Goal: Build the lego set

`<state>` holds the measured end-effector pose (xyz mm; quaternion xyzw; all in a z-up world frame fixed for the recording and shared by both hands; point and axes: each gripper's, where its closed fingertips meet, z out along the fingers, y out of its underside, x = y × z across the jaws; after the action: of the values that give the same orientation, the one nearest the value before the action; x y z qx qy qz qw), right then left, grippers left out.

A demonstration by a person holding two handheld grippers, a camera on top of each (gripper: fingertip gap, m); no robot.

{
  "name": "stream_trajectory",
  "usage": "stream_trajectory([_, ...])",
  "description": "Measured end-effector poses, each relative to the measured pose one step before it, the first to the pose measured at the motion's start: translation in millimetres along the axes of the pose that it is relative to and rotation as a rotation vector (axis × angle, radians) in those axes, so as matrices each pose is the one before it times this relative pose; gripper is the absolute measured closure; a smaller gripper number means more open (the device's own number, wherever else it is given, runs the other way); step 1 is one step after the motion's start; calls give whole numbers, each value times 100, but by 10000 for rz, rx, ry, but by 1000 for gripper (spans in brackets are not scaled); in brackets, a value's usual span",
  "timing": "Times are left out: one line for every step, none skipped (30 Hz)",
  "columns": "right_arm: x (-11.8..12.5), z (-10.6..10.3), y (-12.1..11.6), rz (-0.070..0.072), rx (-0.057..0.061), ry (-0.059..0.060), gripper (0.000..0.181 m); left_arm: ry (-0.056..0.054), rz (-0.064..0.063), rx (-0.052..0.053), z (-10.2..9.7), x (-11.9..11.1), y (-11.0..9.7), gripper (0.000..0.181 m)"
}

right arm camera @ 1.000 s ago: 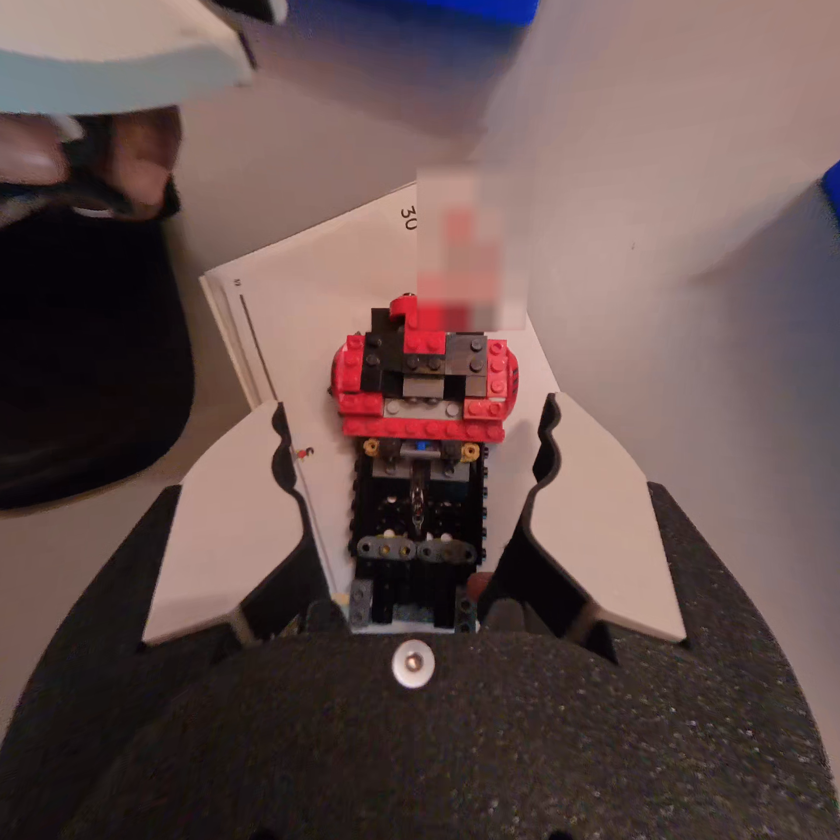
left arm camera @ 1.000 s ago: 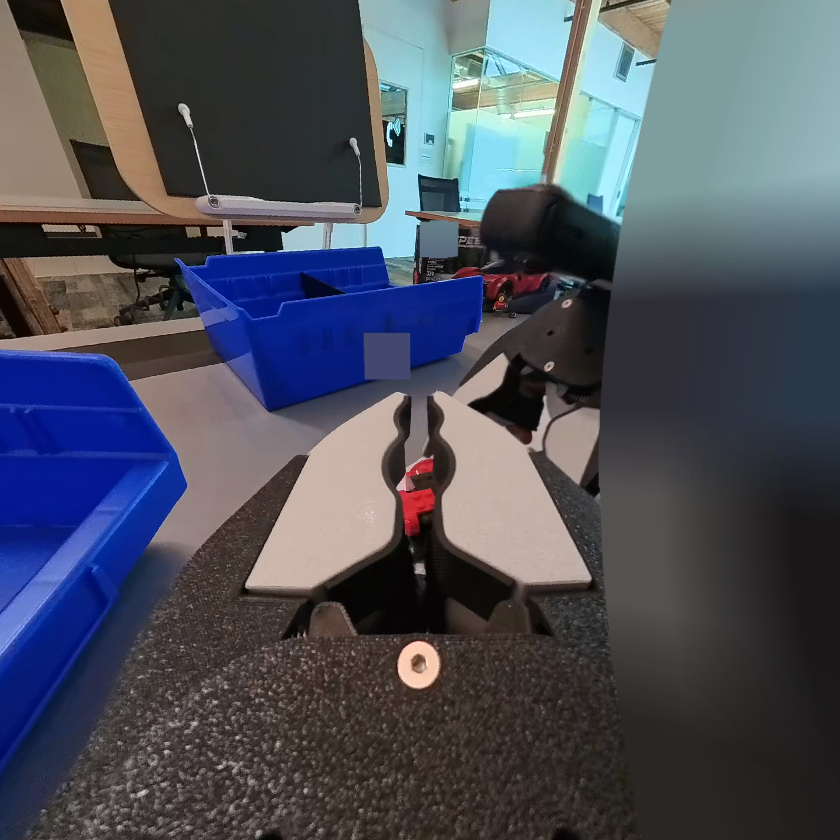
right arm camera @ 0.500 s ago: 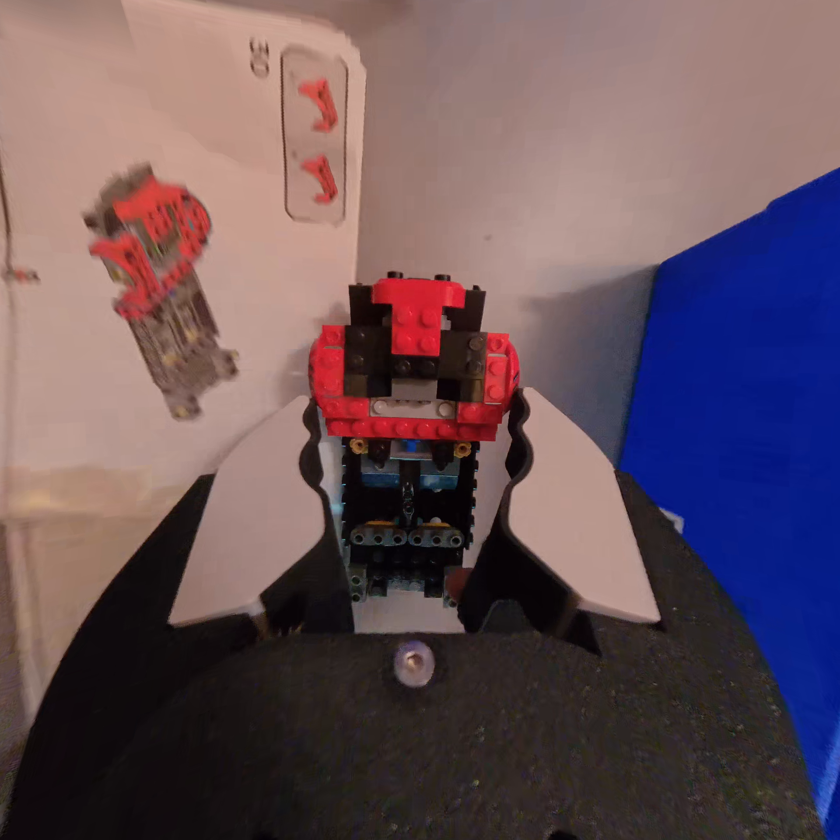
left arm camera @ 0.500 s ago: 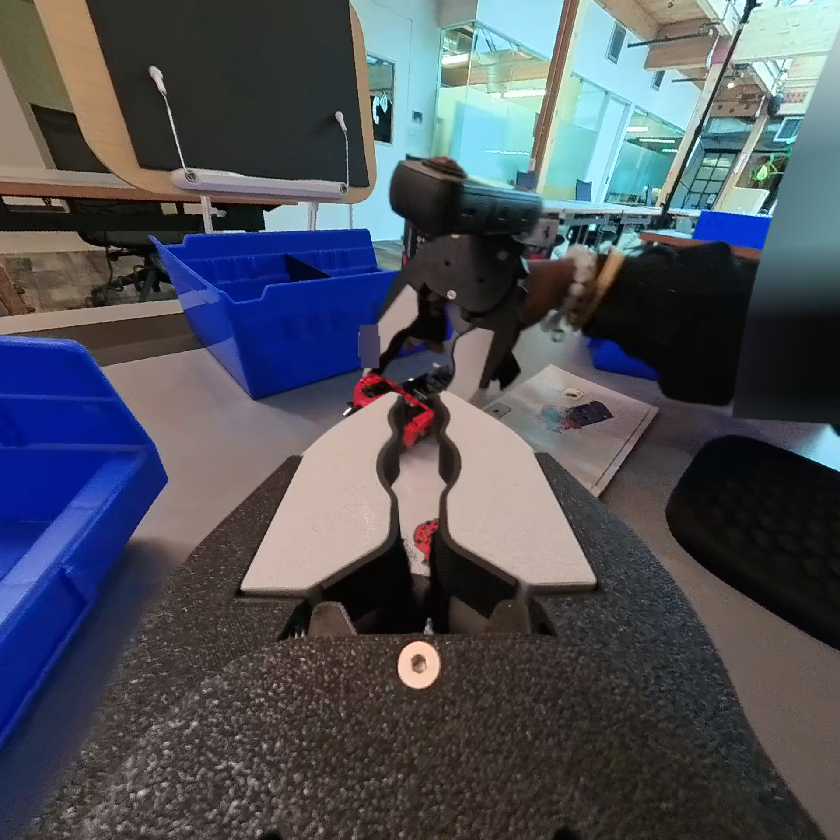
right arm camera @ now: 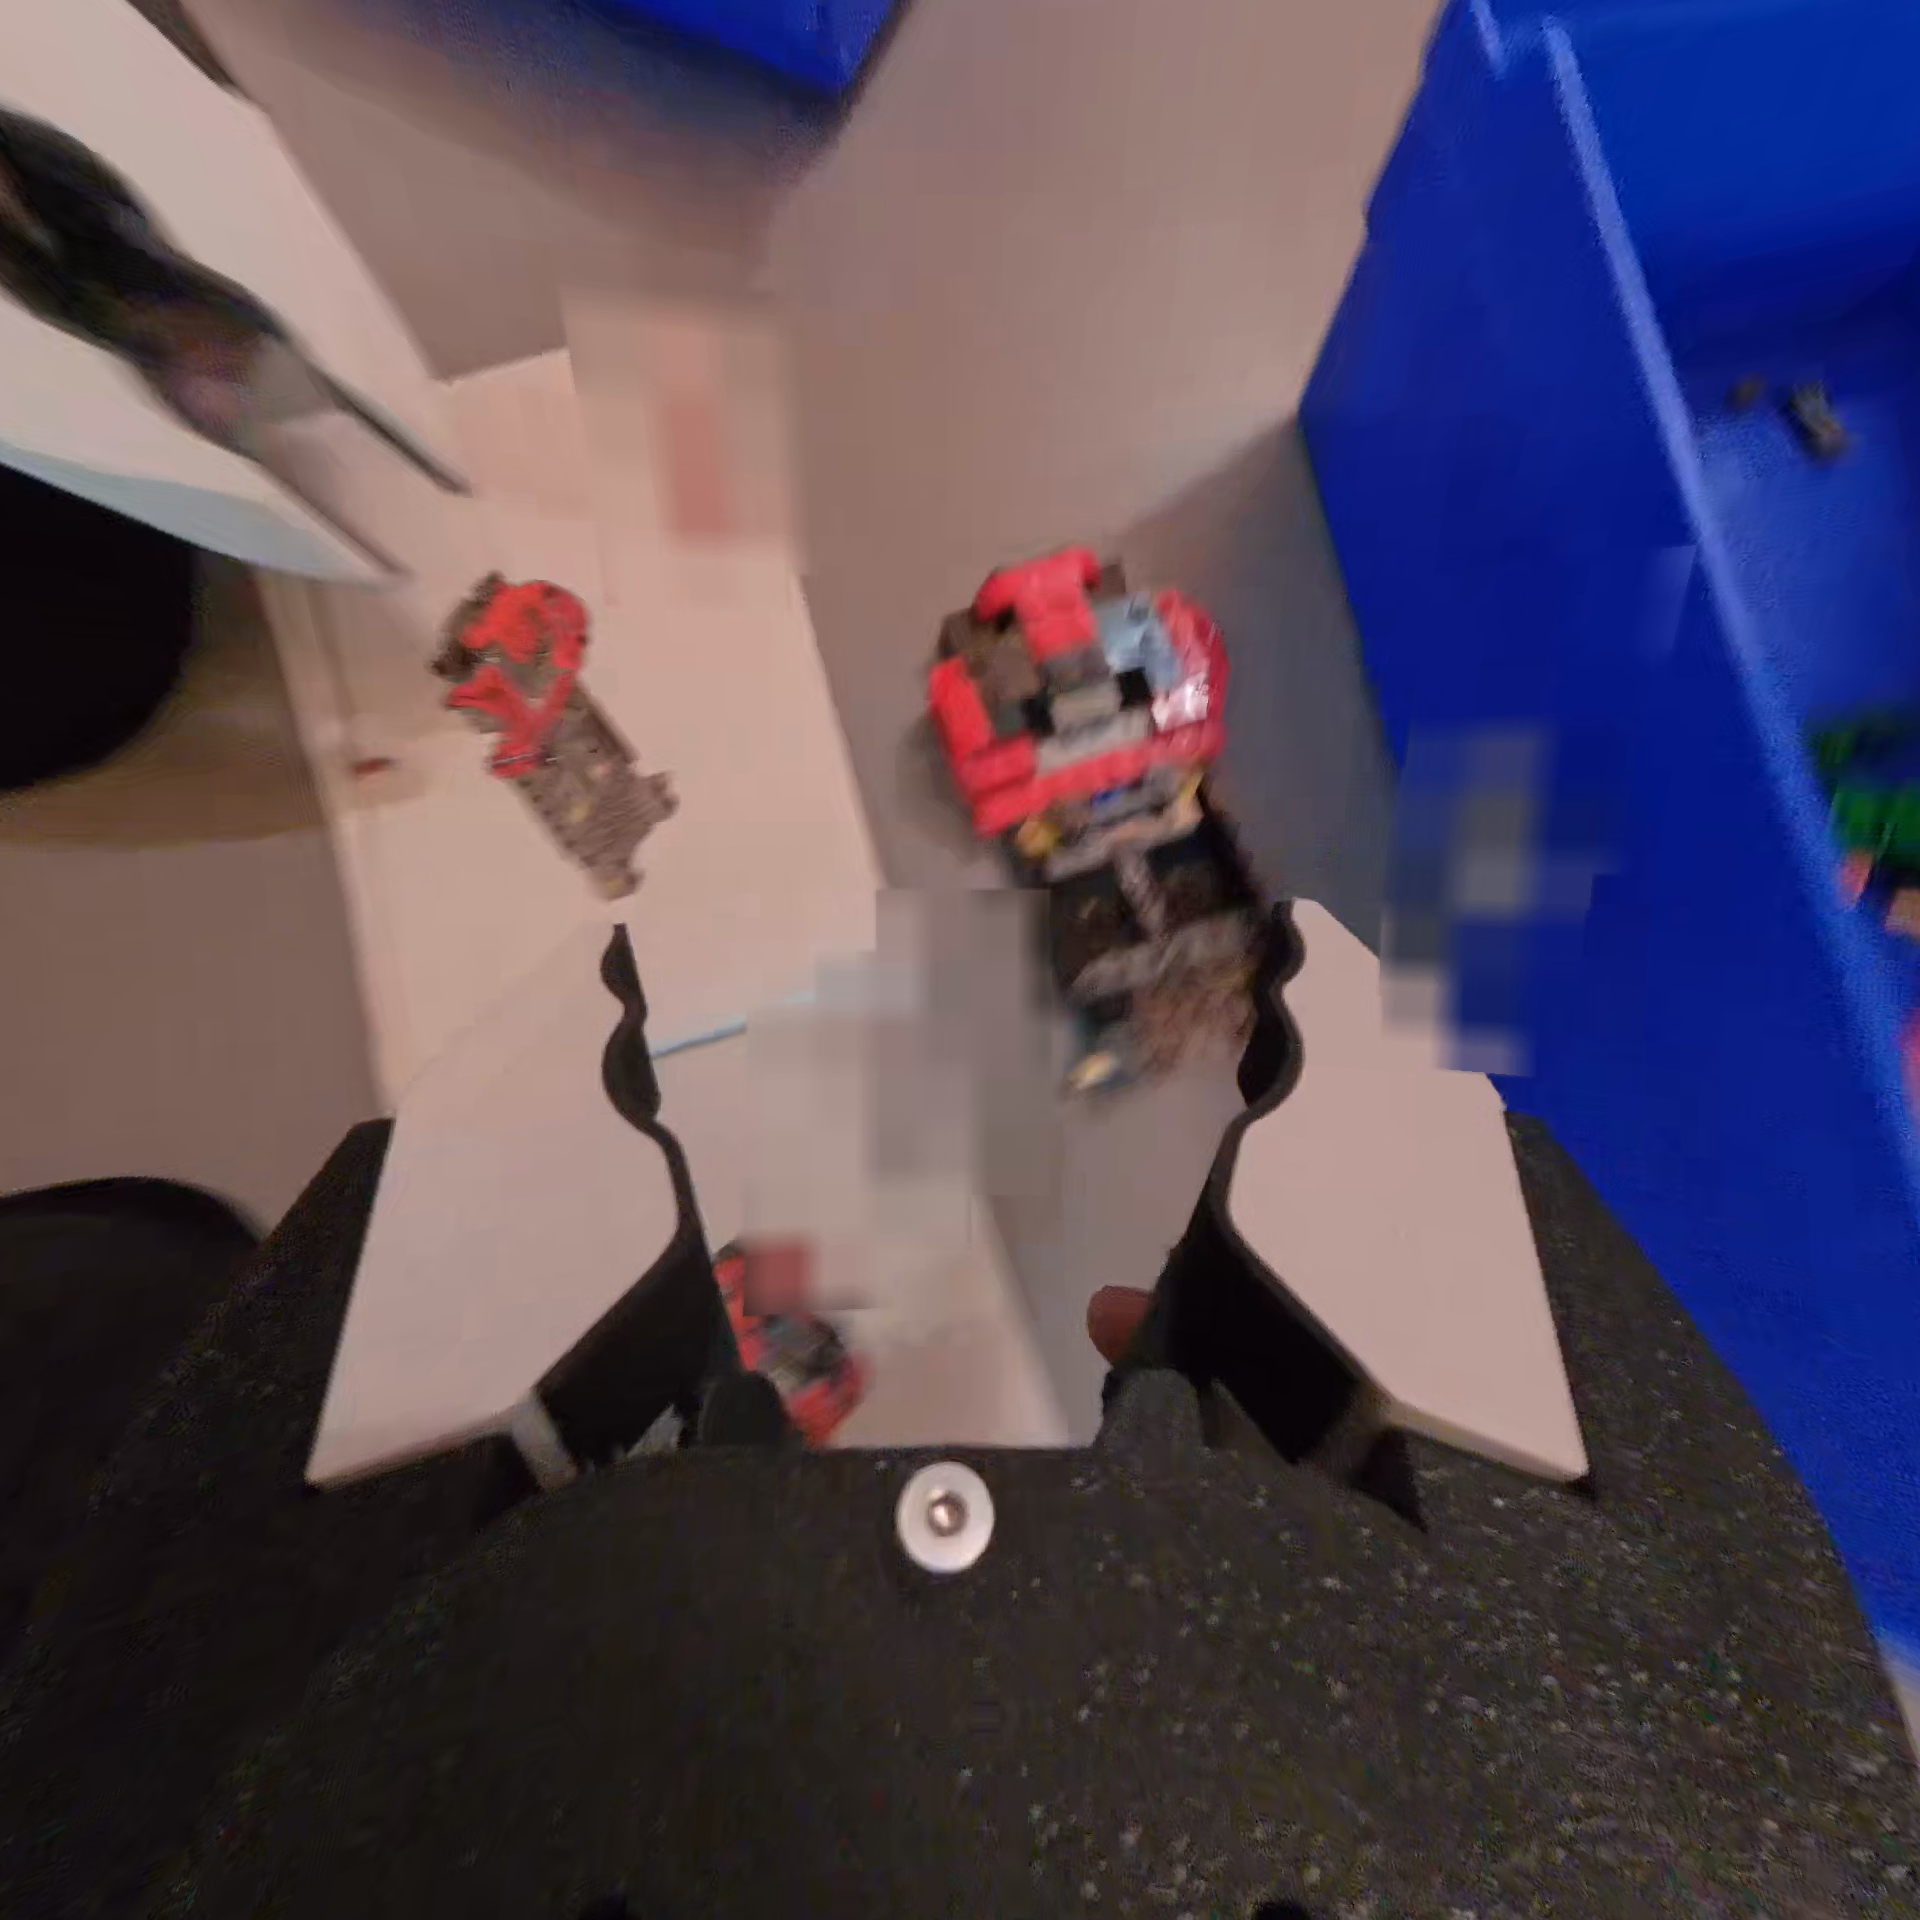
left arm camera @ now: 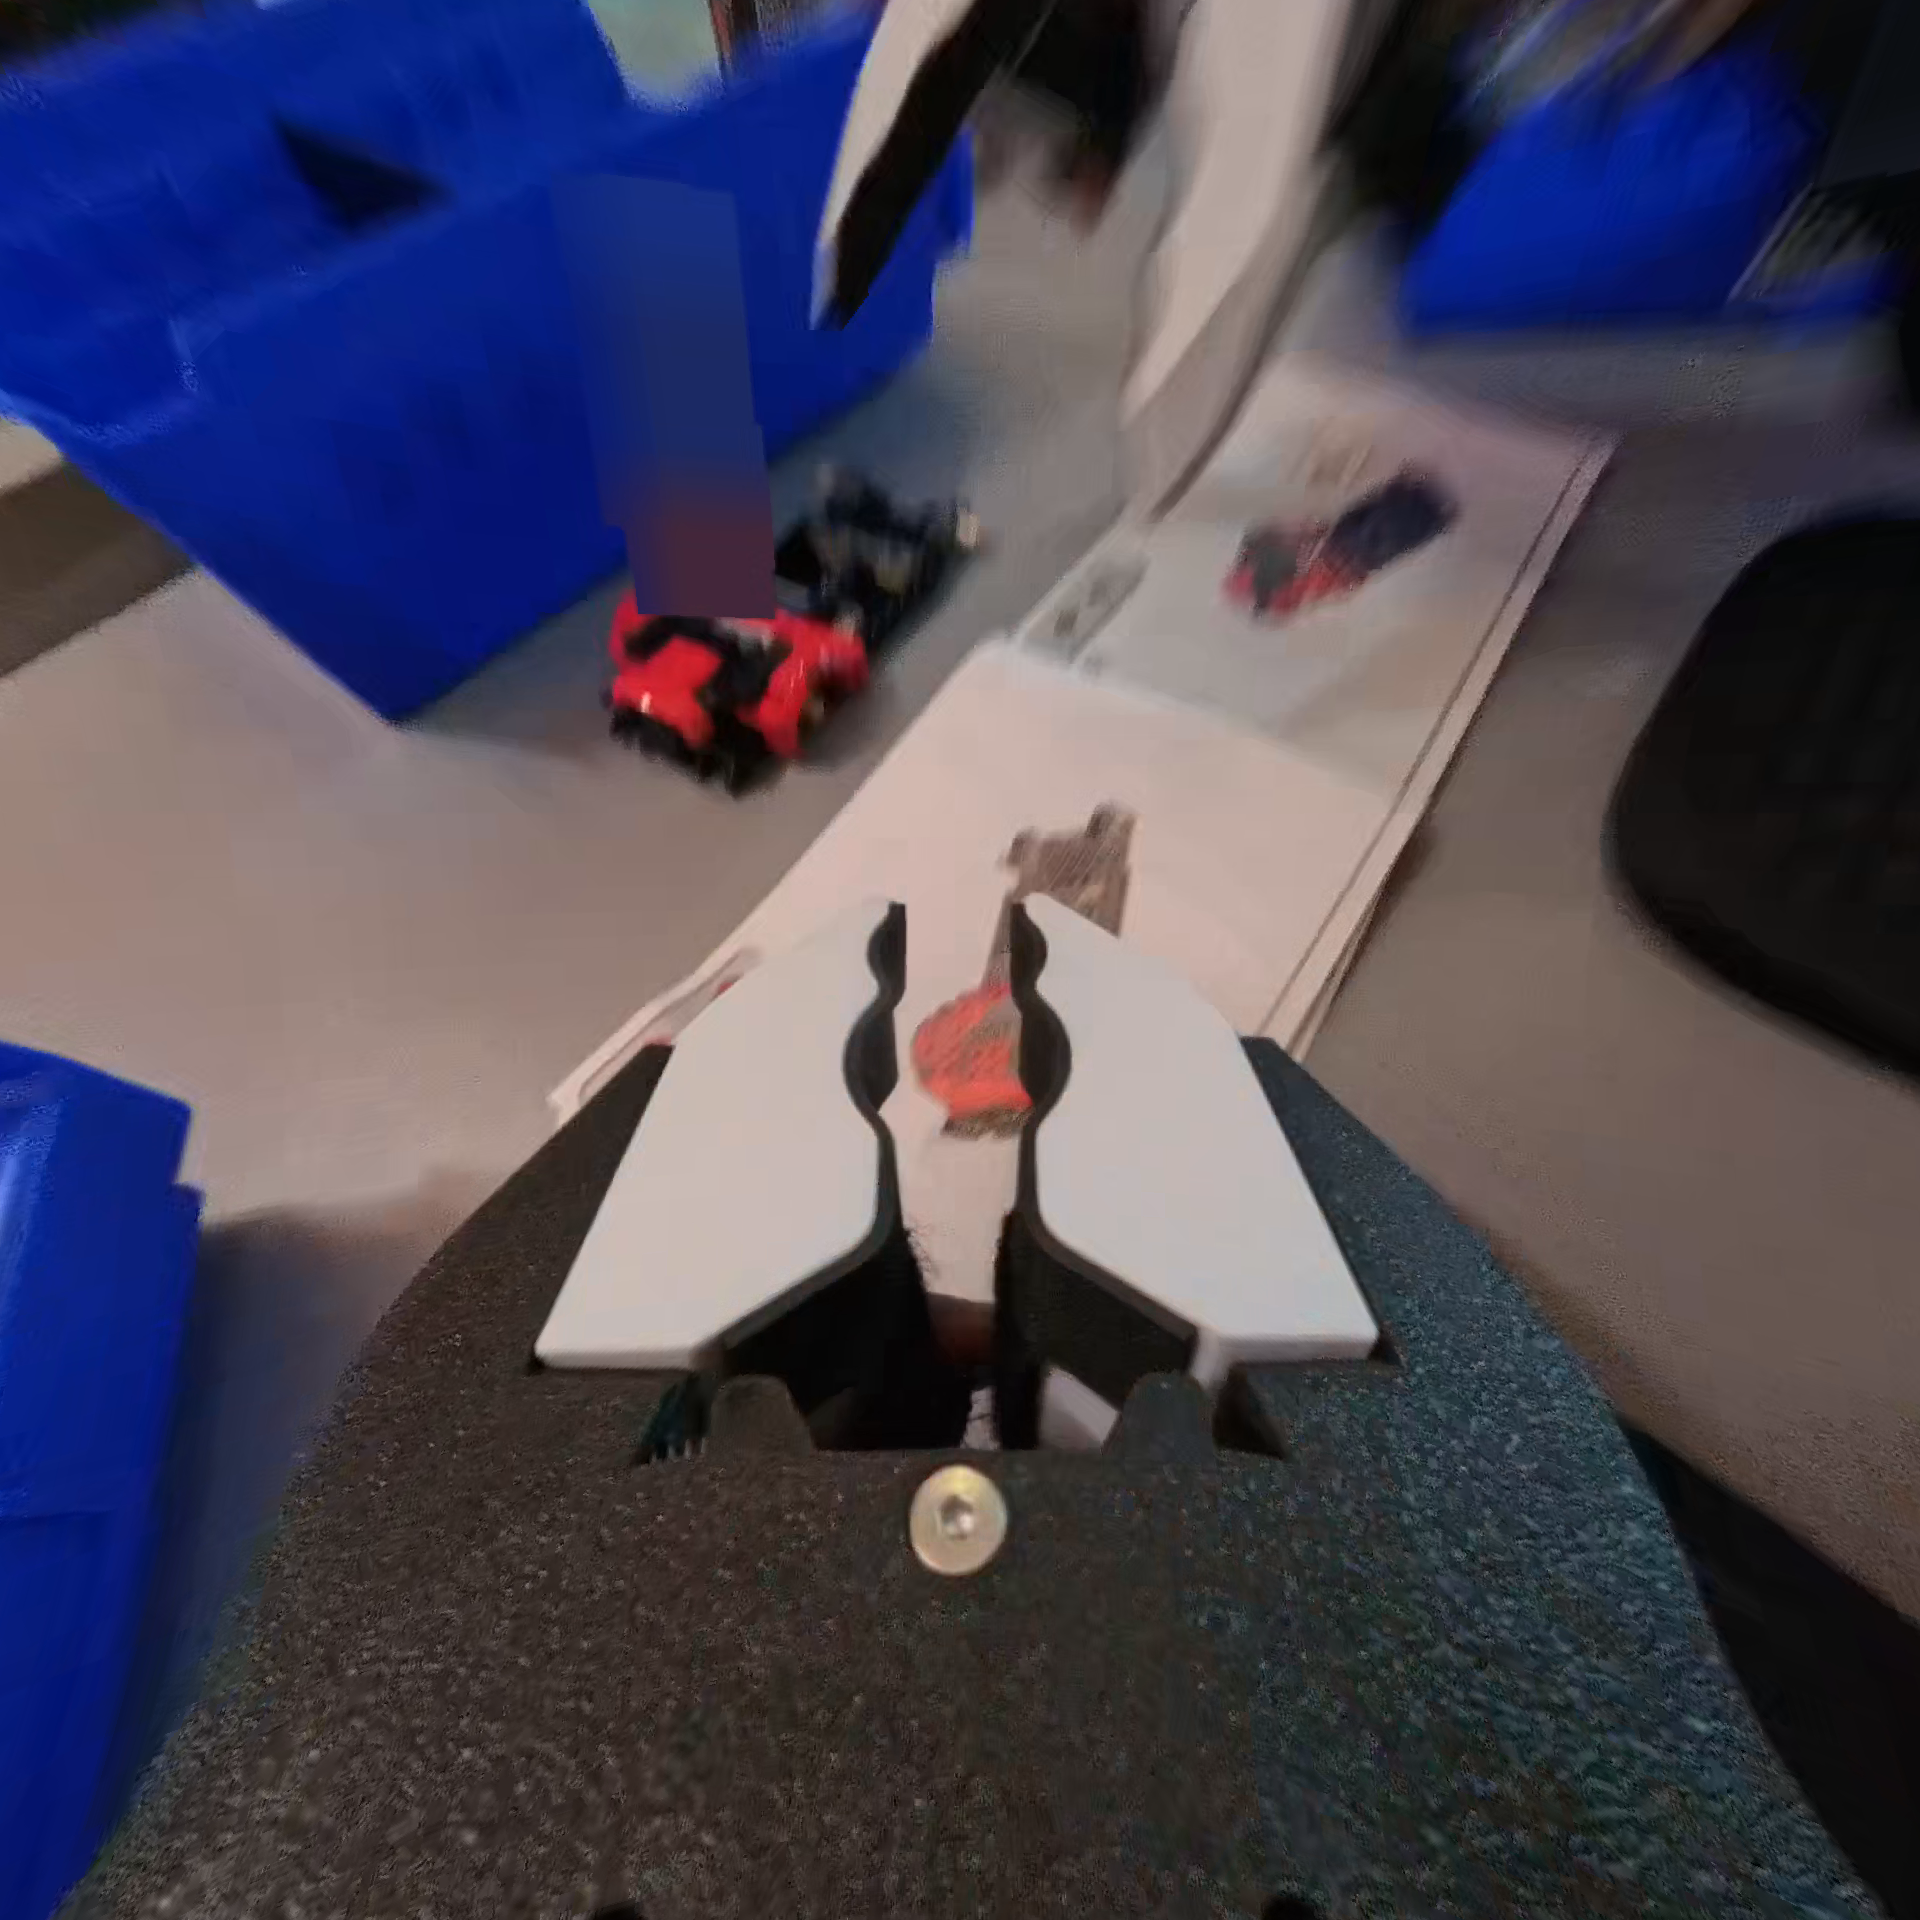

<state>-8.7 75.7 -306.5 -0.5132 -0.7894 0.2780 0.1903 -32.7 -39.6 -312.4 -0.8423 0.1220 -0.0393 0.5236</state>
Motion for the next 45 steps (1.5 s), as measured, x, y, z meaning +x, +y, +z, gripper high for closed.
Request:
stream_trajectory([-1202, -1244, 1309, 792, 213, 122, 68, -264, 462, -988, 503, -304, 1065, 160])
stream_trajectory([-946, -1066, 1951, 792, 12, 214, 68, -177, 427, -704, 481, -153, 769, 159])
stream_trajectory([-250, -909, 2397, 879, -165, 477, 69, -4, 236, -415, 419, 118, 451, 159])
stream_trajectory([310, -745, 2393, 893, -112, 622, 69, 156, -17, -260, 362, 329, 318, 158])
stream_trajectory([713, -581, 1969, 972, 104, 673, 72, 221, -173, -229, 332, 376, 363, 159])
stream_trajectory([940, -397, 1462, 1076, 230, 641, 77, 123, -156, -263, 296, 234, 488, 160])
stream_trajectory([516, -163, 924, 854, 301, 294, 79, -95, -34, -282, 234, -96, 501, 161])
stream_trajectory([193, 40, 629, 480, 217, 146, 79, -123, 72, -101, 72, -103, 165, 162])
stream_trajectory([416, 193, 601, 137, -20, 385, 77, -45, 114, -12, -16, 12, -8, 164])
stream_trajectory([572, 313, 659, -172, -267, 556, 72, 50, 65, -35, 40, 112, 60, 167])
stream_trajectory([393, 386, 557, -270, -326, 448, 65, 115, 4, 8, 41, 163, 21, 171])
stream_trajectory([-22, 224, 15, -49, -21, 97, 64, 63, -34, 8, -1, 58, 35, 173])
stream_trajectory([-8, 78, -35, 74, -10, 28, 64, 51, -59, 10, 2, 16, 24, 174])
stream_trajectory([-34, 21, -22, 2, -8, 38, 64, 52, -63, 15, 12, 6, 13, 175])
stream_trajectory([-98, 17, -13, 43, 28, 8, 64, 23, -65, 6, 20, -22, 22, 177])
stream_trajectory([-136, 11, -11, 23, 50, -3, 64, 28, -63, 6, 4, -26, 23, 179])
stream_trajectory([-75, 11, -12, 15, 52, 22, 64, 42, -70, 11, 12, -24, 15, 180])
stream_trajectory([-27, 2, -2, 21, 46, 11, 64, 55, -72, 13, 4, -13, 21, 180])
stream_trajectory([-7, -6, 3, 21, 16, 21, 64, 47, -50, 10, 8, 6, -3, 181])
stream_trajectory([-17, -22, 1, 17, -9, 38, 65, 24, -10, 7, 6, 1, 9, 181])
stream_trajectory([-66, -48, -26, -24, 29, 29, 66, 2, 28, 7, 10, 15, -3, 181])
stream_trajectory([-455, -137, -191, -204, 143, -127, 81, -23, 47, 7, 8, 10, -7, 181])
stream_trajectory([-718, -91, -175, -226, 84, -204, 97, -42, 54, 6, 2, -7, -3, 181])
stream_trajectory([-562, -39, -67, -100, 7, -120, 107, -42, 46, 4, 4, -23, -1, 181])
stream_trajectory([-254, -26, -10, -17, 3, -61, 113, -19, 22, 4, 7, -9, 1, 181])
stream_trajectory([5, 10, -5, 44, 15, -16, 113, 3, -3, 6, 2, -13, -3, 181])
stream_trajectory([71, 8, -25, -20, 30, 14, 113, 12, -23, 10, -1, -25, 4, 181])
stream_trajectory([-60, 19, -65, -46, 60, -62, 115, 8, -36, 7, 1, -46, -7, 181])
stream_trajectory([-106, 65, -165, 0, 157, -64, 120, -4, -26, 7, -6, -66, -1, 179])
stream_trajectory([-235, 94, -259, 37, 240, -150, 134, -24, 7, 8, -7, -75, -7, 178])
stream_trajectory([-394, 57, -295, 113, 251, -248, 147, -36, 30, 11, -16, -83, -3, 176])
stream_trajectory([-296, 41, -330, 181, 222, -184, 155, -4, 33, 23, -19, -26, -38, 172])
stream_trajectory([-223, -60, -387, 91, 225, -101, 161, 34, 30, 51, -58, 56, -106, 165])
stream_trajectory([-271, -160, -558, -48, 316, -64, 169, -40, 1, 123, -123, -41, -224, 160])
stream_trajectory([-366, -257, -798, -169, 464, -45, 176, -126, -77, 242, -197, -167, -431, 153])
stream_trajectory([-530, -314, -982, -301, 529, -80, 178, -91, -163, 390, -296, -139, -699, 146])
stream_trajectory([-682, -320, -1088, -400, 535, -96, 179, 14, -246, 558, -382, -12, -979, 142])
stream_trajectory([-820, -280, -1175, -447, 521, -116, 179, 109, -318, 689, -468, 90, -1211, 140])
stream_trajectory([-957, -182, -1268, -459, 495, -164, 180, 169, -356, 746, -514, 134, -1329, 139])
stream_trajectory([-1016, -20, -1273, -406, 415, -164, 181, 171, -370, 733, -545, 101, -1337, 138])
stream_trajectory([-1160, 202, -1201, -341, 266, -251, 181, 174, -340, 680, -567, 75, -1283, 137])
stream_trajectory([-1228, 418, -1029, -393, 82, -290, 180, 215, -314, 594, -595, 144, -1176, 137])
stream_trajectory([-1025, 581, -852, -499, -93, -167, 180, 277, -323, 450, -563, 205, -968, 137])
stream_trajectory([-894, 654, -791, -583, -122, -79, 179, 403, -331, 265, -493, 373, -706, 134])
stream_trajectory([-830, 699, -720, -628, -148, -31, 179, 521, -385, 63, -392, 534, -338, 131])
